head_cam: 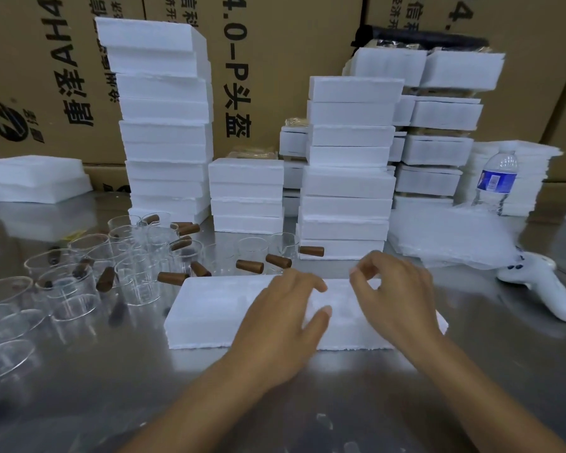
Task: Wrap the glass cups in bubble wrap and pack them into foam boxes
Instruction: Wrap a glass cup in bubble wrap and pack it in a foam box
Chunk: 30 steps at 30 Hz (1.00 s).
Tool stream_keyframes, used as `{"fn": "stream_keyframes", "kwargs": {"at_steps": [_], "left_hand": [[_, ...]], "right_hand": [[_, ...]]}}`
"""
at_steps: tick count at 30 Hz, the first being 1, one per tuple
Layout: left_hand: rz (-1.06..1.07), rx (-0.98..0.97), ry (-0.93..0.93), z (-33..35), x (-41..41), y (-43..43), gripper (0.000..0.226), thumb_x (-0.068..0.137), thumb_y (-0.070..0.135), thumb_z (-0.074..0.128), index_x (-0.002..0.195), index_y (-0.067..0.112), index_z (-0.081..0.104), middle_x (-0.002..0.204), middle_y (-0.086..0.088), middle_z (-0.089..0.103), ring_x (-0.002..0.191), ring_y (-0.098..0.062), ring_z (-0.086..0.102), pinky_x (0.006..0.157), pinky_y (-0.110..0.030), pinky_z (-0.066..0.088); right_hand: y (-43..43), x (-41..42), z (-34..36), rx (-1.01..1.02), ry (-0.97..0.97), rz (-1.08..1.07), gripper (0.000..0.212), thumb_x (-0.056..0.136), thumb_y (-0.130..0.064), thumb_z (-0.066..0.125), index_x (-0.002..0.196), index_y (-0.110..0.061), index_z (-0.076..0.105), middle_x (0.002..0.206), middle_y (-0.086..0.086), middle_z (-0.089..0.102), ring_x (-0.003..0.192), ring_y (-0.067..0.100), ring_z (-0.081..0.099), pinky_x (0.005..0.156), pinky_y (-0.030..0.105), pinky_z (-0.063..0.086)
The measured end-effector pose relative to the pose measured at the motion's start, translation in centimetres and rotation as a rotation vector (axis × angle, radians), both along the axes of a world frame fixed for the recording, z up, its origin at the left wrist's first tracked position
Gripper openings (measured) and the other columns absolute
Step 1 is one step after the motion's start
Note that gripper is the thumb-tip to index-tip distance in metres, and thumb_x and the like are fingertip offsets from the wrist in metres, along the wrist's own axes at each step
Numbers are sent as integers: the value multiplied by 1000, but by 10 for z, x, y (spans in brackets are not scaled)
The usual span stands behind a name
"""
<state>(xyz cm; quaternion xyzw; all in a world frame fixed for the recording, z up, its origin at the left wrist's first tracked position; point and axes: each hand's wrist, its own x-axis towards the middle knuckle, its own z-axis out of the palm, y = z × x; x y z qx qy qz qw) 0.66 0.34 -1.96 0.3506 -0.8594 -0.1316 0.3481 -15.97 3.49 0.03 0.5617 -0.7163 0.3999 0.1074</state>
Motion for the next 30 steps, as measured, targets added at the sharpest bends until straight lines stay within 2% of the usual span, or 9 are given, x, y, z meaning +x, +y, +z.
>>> {"fn": "stream_keyframes", "kwargs": {"at_steps": [5, 8, 11, 14, 17, 20, 23, 26, 30], "left_hand": [[19, -184, -143, -13, -9, -10, 40, 94, 58, 34, 126, 38, 48, 133, 15, 40, 118, -2, 37, 96, -19, 30], [-27, -217, -194, -14, -5, -12, 50, 87, 65, 30, 115, 35, 58, 120, 13, 51, 109, -6, 46, 88, -20, 35], [-36, -300, -187, -13, -5, -14, 34, 82, 59, 44, 93, 37, 67, 97, 15, 62, 86, -3, 60, 70, -15, 44], [-44, -300, -200, -11, -8, -17, 33, 77, 63, 45, 81, 41, 69, 86, 21, 63, 75, 3, 60, 62, -11, 47], [-64, -287, -212, -11, -8, -19, 36, 77, 63, 41, 80, 40, 68, 84, 21, 62, 74, 1, 60, 60, -13, 48], [-69, -278, -195, -9, -7, -20, 36, 77, 61, 41, 81, 38, 69, 84, 19, 62, 75, 0, 60, 61, -13, 47], [-101, -220, -188, -5, -3, -19, 31, 79, 58, 55, 94, 34, 69, 99, 14, 63, 91, -4, 59, 74, -15, 43], [-112, -114, -107, -11, -1, -21, 44, 84, 66, 45, 117, 38, 56, 119, 21, 49, 111, 2, 42, 85, -7, 23], [-89, 198, 355, 1, -1, -15, 43, 74, 75, 40, 109, 50, 41, 115, 35, 44, 113, 18, 38, 89, 1, 27]], "right_hand": [[-48, 1, 12, 192, -116, 165, 17, 91, -31, 55, 107, -26, 58, 99, -8, 60, 97, 14, 56, 93, 37, 42], [-78, -2, 10, 315, -169, 214, 34, 92, -29, 54, 126, -24, 51, 124, -3, 54, 111, 16, 51, 95, 32, 42], [-105, -5, 2, 398, -158, 188, 39, 94, -25, 53, 133, -21, 47, 135, 1, 50, 116, 19, 50, 94, 27, 38], [-123, -7, -4, 426, -176, 156, 35, 94, -22, 53, 129, -17, 53, 125, 3, 57, 99, 17, 53, 87, 26, 41], [-133, -12, -7, 479, -111, 138, 22, 92, -22, 55, 110, -14, 64, 95, 3, 65, 78, 17, 55, 74, 28, 46], [-135, -15, -6, 514, -67, 146, 18, 93, -27, 54, 98, -16, 68, 68, -2, 57, 63, 17, 51, 58, 27, 40], [-132, -16, -3, 477, -37, 95, 21, 95, -31, 51, 95, -18, 67, 73, -1, 59, 68, 19, 53, 58, 27, 37], [-122, -17, 3, 411, -39, 51, 22, 97, -31, 47, 99, -18, 65, 84, 1, 62, 76, 22, 57, 60, 29, 40], [-98, -20, 12, 179, -163, 133, 17, 97, -25, 48, 97, -17, 63, 81, 0, 60, 75, 21, 59, 65, 29, 45]]}}
